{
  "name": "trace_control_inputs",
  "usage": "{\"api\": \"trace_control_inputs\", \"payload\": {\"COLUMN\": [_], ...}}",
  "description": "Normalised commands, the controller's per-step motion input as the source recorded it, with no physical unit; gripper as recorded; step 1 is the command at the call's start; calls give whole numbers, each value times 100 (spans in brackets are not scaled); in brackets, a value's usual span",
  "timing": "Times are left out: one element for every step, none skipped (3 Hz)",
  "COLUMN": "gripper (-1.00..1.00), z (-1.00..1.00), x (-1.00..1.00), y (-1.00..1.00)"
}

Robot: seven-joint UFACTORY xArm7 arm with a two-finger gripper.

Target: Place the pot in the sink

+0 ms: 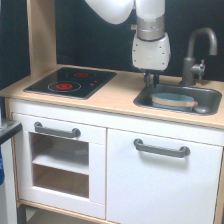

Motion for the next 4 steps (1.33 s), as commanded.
{"api": "trace_control_inputs", "payload": {"gripper": [100,100,100,100], "z": [45,55,54,54], "x": [0,-15,-20,-26], "y": [-6,-7,-7,-8]}}
